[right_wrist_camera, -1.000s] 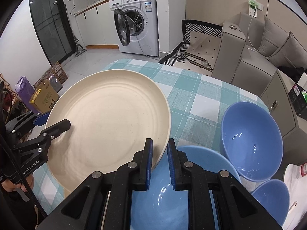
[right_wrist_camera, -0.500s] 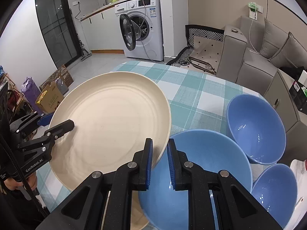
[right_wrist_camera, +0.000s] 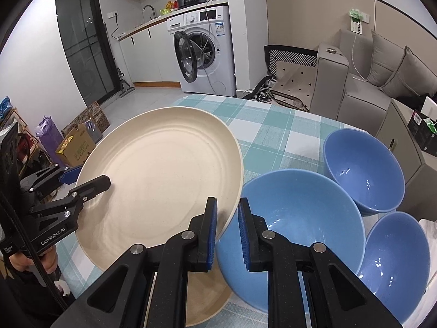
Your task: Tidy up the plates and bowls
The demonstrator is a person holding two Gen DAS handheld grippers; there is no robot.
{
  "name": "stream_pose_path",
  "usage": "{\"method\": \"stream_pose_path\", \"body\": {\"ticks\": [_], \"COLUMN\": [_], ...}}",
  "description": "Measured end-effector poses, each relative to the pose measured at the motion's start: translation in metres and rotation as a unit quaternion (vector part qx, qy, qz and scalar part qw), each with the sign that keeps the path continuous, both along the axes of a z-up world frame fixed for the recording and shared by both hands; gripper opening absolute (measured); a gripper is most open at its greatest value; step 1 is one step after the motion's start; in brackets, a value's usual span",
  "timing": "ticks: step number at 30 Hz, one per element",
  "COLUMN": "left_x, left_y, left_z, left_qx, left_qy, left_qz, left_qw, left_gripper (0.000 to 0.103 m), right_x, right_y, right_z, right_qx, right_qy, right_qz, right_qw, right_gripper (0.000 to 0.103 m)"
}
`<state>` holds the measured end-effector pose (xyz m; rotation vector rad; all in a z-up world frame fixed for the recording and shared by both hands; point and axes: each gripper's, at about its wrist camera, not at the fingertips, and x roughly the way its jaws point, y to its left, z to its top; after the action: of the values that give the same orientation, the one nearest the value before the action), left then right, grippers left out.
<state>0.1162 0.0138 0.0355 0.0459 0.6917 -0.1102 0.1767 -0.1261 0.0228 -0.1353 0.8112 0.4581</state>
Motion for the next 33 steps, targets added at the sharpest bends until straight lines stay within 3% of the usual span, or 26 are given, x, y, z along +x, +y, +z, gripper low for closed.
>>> {"method": "stream_pose_path", "body": {"ticks": [33], "left_x": [-0.026], "left_y": [0.000], "left_z": [-0.028], "left_qx": [0.012], "left_qy": [0.026], "left_qz": [-0.004], "left_qw": [0.9996], "left_gripper": [0.036], "right_x": [-0.042], "right_y": [-0.007], "right_z": [-0.040], "right_qx": [0.030], "right_qy": [-0.010], "right_qz": [-0.018], "right_qw": [0.999], "right_gripper": [0.016]}}
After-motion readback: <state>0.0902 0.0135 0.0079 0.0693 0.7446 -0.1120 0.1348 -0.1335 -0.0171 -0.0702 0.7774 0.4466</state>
